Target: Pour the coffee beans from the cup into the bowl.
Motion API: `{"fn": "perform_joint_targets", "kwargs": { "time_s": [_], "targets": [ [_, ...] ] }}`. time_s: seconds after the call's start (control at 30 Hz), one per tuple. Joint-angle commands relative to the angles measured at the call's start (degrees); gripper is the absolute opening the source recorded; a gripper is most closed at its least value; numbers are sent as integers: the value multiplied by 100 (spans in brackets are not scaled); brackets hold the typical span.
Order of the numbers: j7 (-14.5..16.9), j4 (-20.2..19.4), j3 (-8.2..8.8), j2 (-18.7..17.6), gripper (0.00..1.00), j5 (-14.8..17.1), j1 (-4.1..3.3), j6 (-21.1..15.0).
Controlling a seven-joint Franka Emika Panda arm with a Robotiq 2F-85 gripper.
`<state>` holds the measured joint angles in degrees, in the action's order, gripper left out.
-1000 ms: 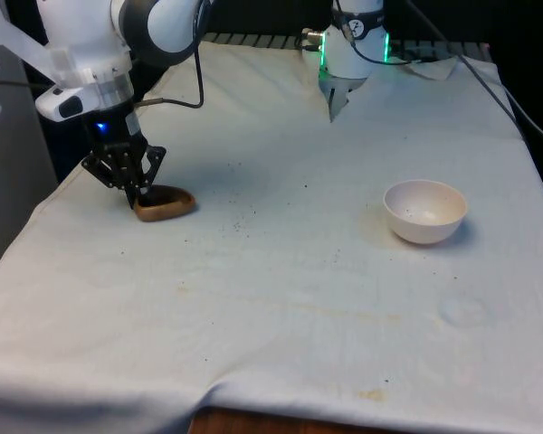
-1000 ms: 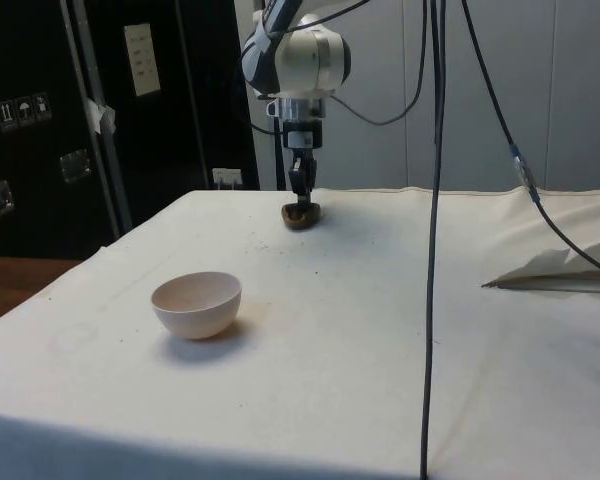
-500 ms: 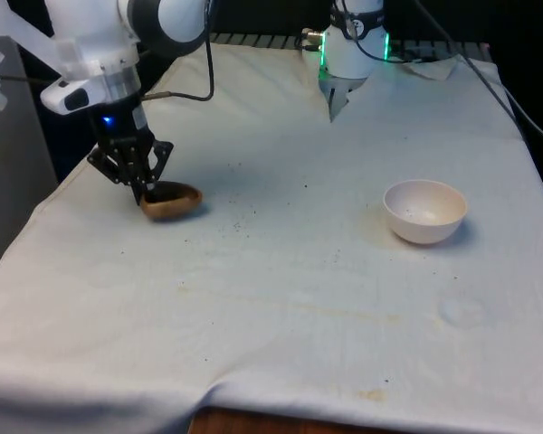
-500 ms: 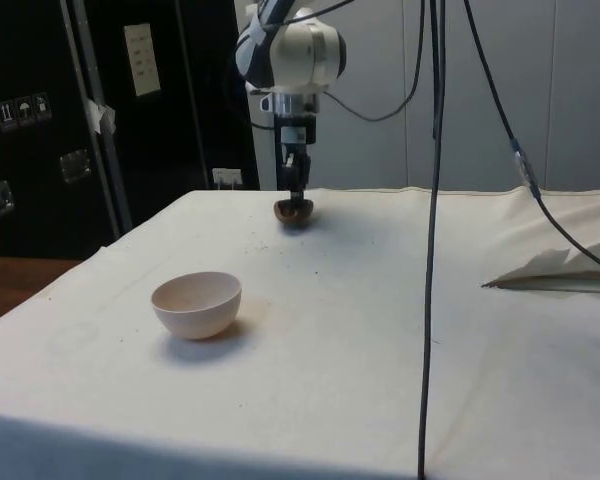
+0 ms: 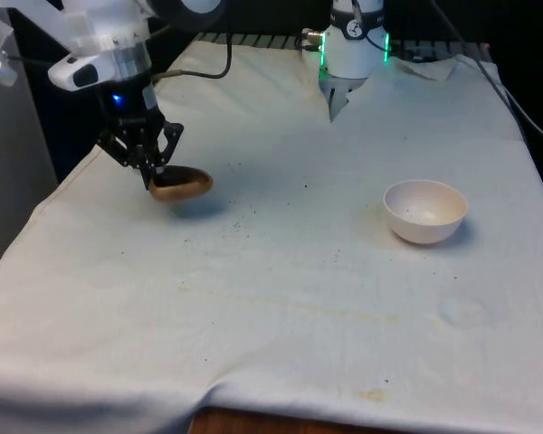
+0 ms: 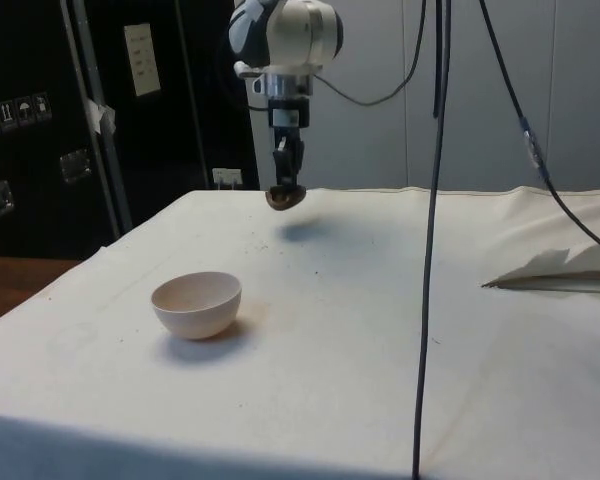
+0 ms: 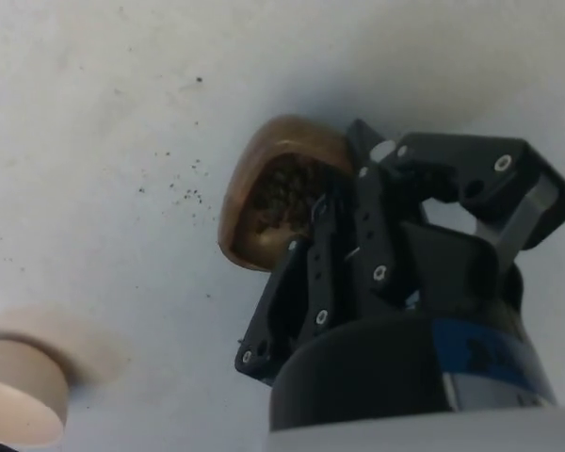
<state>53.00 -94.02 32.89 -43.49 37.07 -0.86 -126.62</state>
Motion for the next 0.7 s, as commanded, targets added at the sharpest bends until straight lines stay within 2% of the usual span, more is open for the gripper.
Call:
{"fn": "perform_joint_targets", "kwargs": {
  "time_s": [0.0,0.13,0.17,0.2,0.43,0.47,0.5,0.67],
  "targets": [
    [-69,-86,57,63,0,-57,-92,-52],
    [-206,-183,46,229,0,-189,-160,-63],
    [-155,-109,0,172,0,-149,-80,0],
    [-229,-201,52,258,0,-212,-178,-63],
    [-447,-338,46,516,0,-424,-286,-57],
    [-395,-264,-11,458,0,-378,-212,0],
    [-470,-355,46,544,0,-447,-298,-57],
    [-653,-458,23,745,0,-636,-378,-63]
  ]
}}
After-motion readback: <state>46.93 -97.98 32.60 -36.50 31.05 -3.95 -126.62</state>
